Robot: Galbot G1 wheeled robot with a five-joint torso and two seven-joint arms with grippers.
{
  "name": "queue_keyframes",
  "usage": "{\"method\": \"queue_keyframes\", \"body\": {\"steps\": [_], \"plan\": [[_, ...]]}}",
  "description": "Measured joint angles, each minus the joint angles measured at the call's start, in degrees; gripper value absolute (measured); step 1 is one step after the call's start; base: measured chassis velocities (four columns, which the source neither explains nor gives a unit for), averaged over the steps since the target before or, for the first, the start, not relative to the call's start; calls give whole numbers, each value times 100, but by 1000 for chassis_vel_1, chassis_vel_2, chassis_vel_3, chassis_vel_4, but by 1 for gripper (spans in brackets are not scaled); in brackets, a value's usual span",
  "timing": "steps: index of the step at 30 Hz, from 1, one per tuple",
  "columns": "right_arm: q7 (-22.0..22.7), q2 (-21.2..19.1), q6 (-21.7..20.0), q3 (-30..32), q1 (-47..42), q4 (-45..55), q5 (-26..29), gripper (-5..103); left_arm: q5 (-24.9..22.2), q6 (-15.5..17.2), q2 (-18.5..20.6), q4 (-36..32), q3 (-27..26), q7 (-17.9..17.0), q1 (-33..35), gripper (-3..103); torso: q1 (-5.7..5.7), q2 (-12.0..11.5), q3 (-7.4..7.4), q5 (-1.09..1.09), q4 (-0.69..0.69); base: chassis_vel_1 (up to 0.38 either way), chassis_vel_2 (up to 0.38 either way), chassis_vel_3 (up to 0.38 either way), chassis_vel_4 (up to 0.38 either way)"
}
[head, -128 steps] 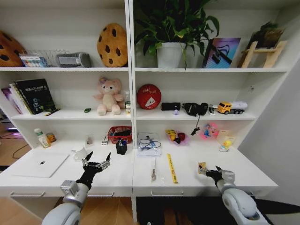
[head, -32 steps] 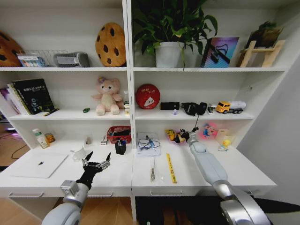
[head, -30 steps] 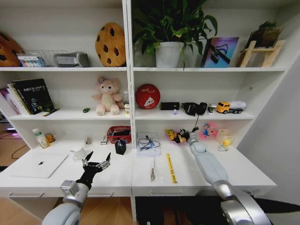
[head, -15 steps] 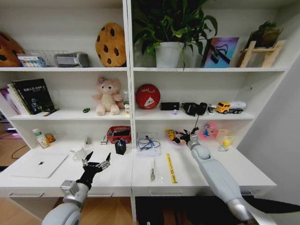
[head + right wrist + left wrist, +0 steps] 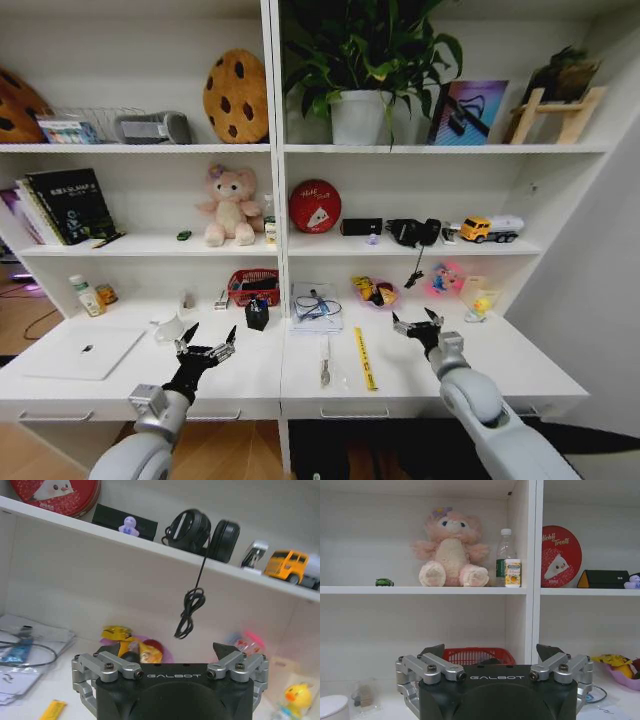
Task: Organize the objects on the table.
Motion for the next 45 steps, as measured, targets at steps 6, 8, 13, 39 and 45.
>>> {"method": "queue_keyframes", "body": {"steps": [6,8,13,39,45], "plan": [[52,38,-2,-108,120,107,-524,100,0,0,0,0,0,0,0,100,1,-1,1,0,2,0,0,0,0],[61,37,-38,-138,151,126,-533,100,0,0,0,0,0,0,0,100,1,-1,1,0,2,0,0,0,0],[58,22,-63,-174,172,124,-559,100,0,0,0,0,0,0,0,100,2,-1,1,1,0,57,48,-58,-50],[-6,87,-220,-245,142,243,-484,100,0,0,0,0,0,-5,0,100,2,-2,1,4,1,222,227,-219,-225],[-12,99,-268,-247,92,313,-506,100,0,0,0,0,0,-3,0,100,2,-2,1,2,0,180,173,-200,-197]]}}
